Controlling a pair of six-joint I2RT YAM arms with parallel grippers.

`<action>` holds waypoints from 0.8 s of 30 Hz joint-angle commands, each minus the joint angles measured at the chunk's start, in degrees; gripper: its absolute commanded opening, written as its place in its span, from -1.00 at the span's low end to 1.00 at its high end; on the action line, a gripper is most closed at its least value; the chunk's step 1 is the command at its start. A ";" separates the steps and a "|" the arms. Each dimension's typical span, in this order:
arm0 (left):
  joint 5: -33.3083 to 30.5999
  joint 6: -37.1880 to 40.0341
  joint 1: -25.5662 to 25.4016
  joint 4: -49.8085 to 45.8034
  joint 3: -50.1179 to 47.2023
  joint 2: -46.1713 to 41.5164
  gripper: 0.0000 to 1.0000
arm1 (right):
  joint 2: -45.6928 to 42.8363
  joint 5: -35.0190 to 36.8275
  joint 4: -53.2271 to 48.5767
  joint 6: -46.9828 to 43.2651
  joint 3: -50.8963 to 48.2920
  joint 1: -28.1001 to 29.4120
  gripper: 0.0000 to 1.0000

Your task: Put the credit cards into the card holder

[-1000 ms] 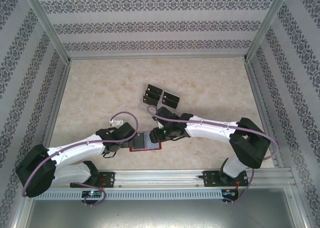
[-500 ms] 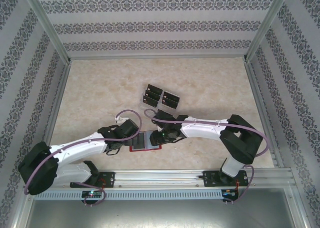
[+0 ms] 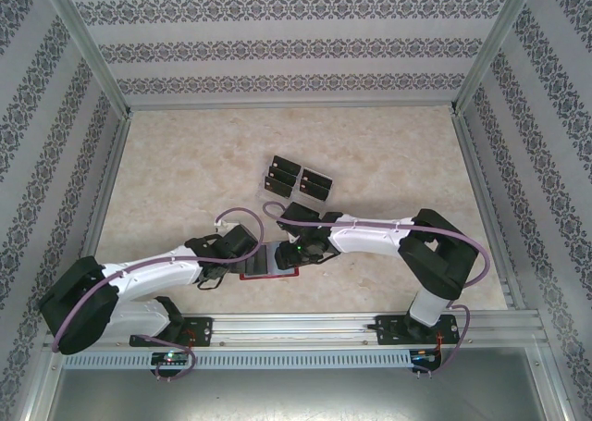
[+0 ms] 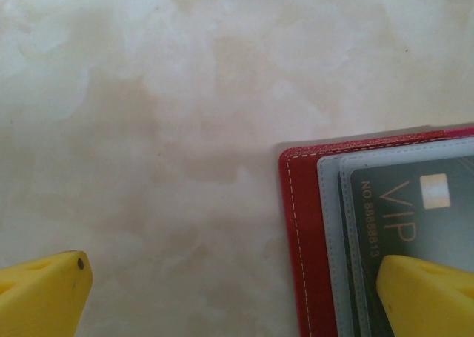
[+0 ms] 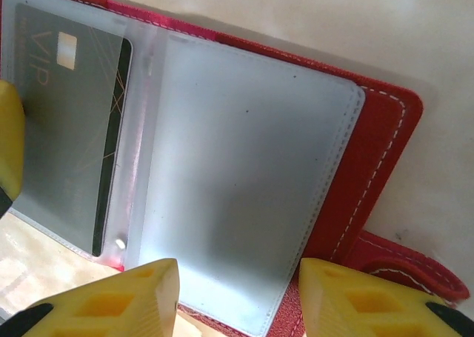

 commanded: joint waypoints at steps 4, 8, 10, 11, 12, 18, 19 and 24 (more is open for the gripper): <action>-0.33 -1.46 -1.12 1.22 -1.26 1.60 1.00 | -0.34 2.43 -1.21 0.96 1.56 1.11 -0.06; -0.65 -1.73 -1.31 1.13 -1.38 1.66 1.00 | -0.97 4.56 -3.04 0.64 2.34 1.64 -0.06; -0.58 -1.81 -1.44 1.19 -1.46 1.66 1.00 | -0.83 4.99 -3.67 0.44 2.74 1.69 -0.06; -0.62 -1.93 -1.48 1.19 -1.44 1.70 1.00 | -0.71 5.24 -3.89 0.35 2.88 1.65 -0.06; -0.67 -1.99 -1.48 1.21 -1.52 1.59 1.00 | -0.53 5.48 -4.05 0.35 3.05 1.59 -0.06; -0.76 -2.18 -1.66 1.22 -1.77 1.54 1.00 | 1.48 4.61 -3.53 0.33 3.33 1.64 -0.03; -0.75 -2.17 -1.70 1.18 -1.71 1.42 1.00 | 1.81 4.41 -3.44 0.37 3.45 1.69 -0.03; -0.84 -2.15 -1.75 1.40 -1.84 1.57 1.00 | 3.55 1.95 -2.10 0.43 3.88 1.72 -0.02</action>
